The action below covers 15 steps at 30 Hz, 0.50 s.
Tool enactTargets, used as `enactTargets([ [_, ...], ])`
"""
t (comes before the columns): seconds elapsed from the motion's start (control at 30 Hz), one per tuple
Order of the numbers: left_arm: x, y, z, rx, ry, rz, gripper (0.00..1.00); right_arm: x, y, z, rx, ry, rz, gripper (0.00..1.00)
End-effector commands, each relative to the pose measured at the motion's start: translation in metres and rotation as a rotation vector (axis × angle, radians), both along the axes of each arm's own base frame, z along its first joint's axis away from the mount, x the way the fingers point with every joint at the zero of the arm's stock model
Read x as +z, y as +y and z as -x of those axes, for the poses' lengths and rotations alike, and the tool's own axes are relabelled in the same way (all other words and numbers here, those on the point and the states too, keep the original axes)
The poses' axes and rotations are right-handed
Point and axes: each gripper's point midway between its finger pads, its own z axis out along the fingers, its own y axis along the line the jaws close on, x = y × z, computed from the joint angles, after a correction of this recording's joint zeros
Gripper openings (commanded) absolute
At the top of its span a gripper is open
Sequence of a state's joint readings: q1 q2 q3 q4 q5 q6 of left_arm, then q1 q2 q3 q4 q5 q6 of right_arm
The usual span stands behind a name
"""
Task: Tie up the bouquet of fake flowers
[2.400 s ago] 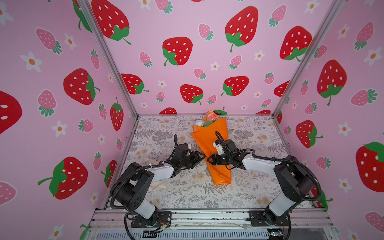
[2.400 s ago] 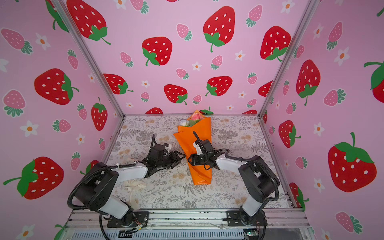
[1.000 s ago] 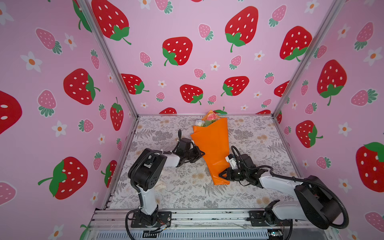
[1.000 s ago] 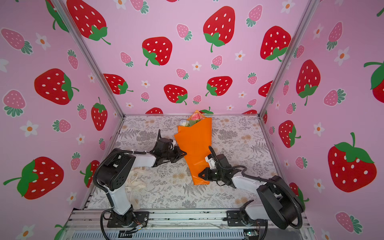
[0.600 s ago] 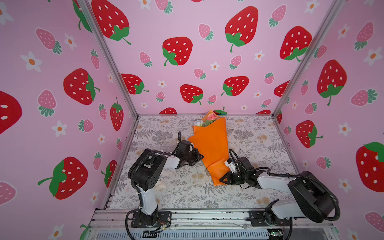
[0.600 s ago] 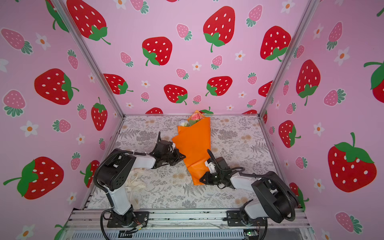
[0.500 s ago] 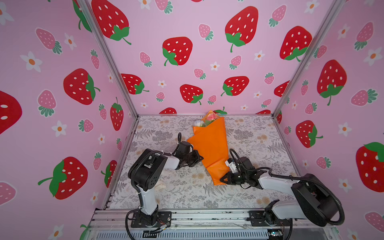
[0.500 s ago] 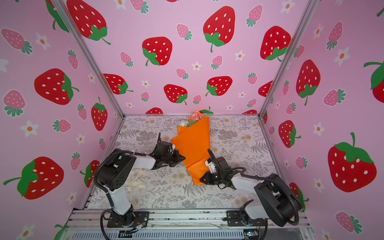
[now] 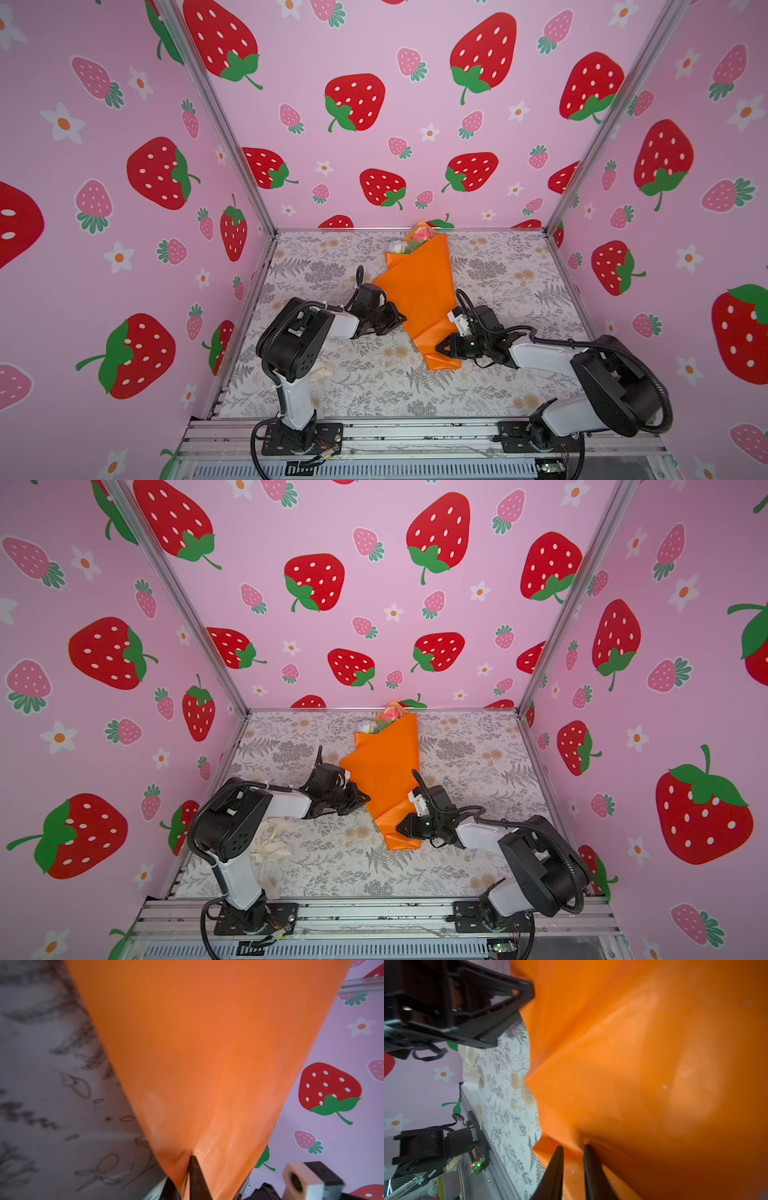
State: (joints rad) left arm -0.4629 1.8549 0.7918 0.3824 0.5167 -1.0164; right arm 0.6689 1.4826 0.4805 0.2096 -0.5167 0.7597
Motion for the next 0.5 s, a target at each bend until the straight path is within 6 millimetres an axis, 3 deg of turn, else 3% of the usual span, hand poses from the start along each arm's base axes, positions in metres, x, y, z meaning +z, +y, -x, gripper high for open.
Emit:
enactTargets([
  [0.0, 0.026, -0.003, -0.003, -0.008, -0.046, 0.026, 0.24, -0.012, -0.007, 0.005, -0.018, 0.023, 0.017, 0.21],
  [0.23, 0.055, 0.01, 0.007, 0.005, -0.084, -0.021, 0.45, -0.012, -0.008, 0.011, -0.001, 0.031, 0.005, 0.21],
  [0.4, 0.076, 0.005, 0.031, -0.035, -0.115, -0.109, 0.45, 0.0, -0.006, 0.011, -0.002, 0.01, -0.026, 0.23],
  [0.47, 0.077, -0.004, 0.043, -0.059, -0.107, -0.13, 0.4, 0.001, -0.005, 0.012, 0.0, 0.008, -0.03, 0.23],
])
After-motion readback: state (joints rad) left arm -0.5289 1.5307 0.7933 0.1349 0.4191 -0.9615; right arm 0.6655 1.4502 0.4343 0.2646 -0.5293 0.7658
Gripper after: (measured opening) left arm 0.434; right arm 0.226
